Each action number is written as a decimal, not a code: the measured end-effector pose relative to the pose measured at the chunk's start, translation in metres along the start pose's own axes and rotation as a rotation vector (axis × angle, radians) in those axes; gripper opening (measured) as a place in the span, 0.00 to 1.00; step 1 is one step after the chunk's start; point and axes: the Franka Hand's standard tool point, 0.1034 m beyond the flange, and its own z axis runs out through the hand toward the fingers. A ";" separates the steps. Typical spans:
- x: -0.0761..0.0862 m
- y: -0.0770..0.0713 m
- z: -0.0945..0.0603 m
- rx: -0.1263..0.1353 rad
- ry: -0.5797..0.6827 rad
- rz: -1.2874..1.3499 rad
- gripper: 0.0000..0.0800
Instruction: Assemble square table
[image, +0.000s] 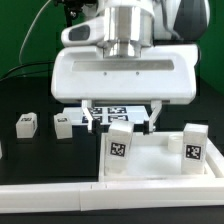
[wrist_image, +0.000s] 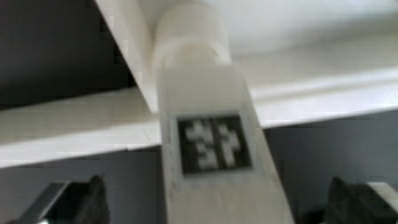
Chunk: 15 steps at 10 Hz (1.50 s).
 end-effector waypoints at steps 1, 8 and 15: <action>0.001 0.001 0.004 0.006 -0.086 0.010 0.80; 0.002 0.002 0.007 0.022 -0.427 0.084 0.67; 0.001 0.003 0.008 -0.107 -0.381 0.669 0.36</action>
Offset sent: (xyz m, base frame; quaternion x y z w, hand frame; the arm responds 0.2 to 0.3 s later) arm 0.0075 -0.0124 -0.0071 0.0013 -0.1240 -0.0054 0.9923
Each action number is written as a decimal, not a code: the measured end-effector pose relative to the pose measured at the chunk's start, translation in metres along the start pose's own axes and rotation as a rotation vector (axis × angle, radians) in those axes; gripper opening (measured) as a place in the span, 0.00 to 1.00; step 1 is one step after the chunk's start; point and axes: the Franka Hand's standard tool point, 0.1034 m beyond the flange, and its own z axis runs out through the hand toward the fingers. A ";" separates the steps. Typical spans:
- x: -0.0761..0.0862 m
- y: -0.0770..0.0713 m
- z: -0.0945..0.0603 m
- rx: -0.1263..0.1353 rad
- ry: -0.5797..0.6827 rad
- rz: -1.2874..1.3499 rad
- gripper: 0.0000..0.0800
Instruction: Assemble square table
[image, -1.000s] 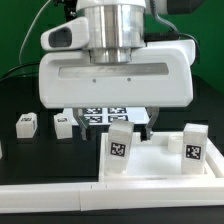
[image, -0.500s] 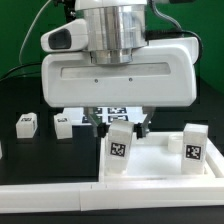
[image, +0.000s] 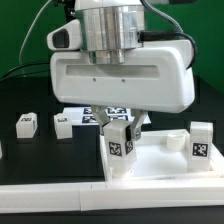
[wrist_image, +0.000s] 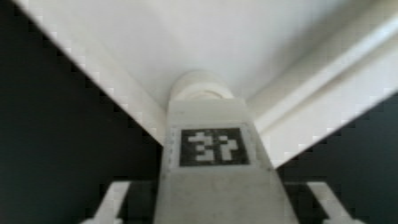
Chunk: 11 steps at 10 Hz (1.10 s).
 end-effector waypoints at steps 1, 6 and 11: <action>-0.002 -0.001 0.000 -0.004 -0.009 0.143 0.36; -0.008 -0.004 0.001 0.006 -0.086 0.638 0.36; -0.011 -0.004 0.001 0.023 -0.071 -0.081 0.78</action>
Offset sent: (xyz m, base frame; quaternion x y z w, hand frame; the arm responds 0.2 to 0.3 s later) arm 0.0094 0.0247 0.0032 0.0433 -0.1101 0.3802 0.9173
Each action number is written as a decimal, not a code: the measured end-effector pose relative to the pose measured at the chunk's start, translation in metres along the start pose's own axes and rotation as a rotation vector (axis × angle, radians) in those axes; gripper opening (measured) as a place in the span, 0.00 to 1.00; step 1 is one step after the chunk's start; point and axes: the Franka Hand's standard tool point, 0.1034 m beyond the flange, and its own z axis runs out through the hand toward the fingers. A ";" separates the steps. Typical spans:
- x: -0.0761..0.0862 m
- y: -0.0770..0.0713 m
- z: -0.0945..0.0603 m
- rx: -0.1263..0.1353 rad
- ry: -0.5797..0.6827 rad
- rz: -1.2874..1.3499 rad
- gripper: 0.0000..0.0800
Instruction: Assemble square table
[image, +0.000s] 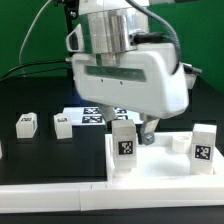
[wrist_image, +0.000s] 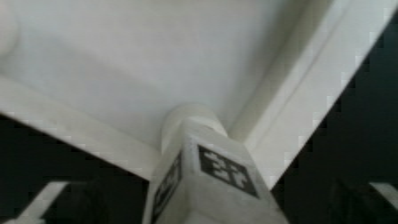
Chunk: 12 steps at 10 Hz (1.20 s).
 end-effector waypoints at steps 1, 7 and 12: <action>0.000 0.001 0.000 -0.004 0.002 -0.045 0.81; 0.001 0.003 0.001 -0.032 0.003 -0.473 0.80; 0.001 0.002 0.002 -0.033 0.017 -0.069 0.35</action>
Offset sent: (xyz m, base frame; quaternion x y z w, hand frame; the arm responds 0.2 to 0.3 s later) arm 0.0000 0.0000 0.0000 0.0000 0.0000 -0.1938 0.9810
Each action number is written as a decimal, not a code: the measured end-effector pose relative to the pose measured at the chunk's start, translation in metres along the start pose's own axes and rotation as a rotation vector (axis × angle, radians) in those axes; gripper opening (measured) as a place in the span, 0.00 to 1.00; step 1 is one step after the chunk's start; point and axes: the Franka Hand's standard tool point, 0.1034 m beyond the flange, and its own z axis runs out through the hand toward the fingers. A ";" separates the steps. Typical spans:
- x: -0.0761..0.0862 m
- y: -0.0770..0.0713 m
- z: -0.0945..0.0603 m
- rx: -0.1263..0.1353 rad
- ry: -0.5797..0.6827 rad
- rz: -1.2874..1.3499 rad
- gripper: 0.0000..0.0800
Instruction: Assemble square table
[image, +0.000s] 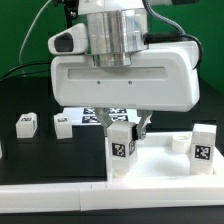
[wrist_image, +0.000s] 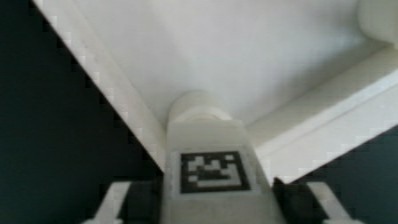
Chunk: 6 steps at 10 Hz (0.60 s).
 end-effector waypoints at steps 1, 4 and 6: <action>0.001 0.000 0.000 -0.005 -0.005 0.152 0.35; 0.001 0.004 0.000 0.022 -0.082 0.701 0.35; 0.000 0.003 0.000 0.020 -0.085 0.771 0.36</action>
Offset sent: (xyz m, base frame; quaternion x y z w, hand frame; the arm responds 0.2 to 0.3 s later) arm -0.0033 0.0031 -0.0062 0.0639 -0.0948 0.4850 0.8670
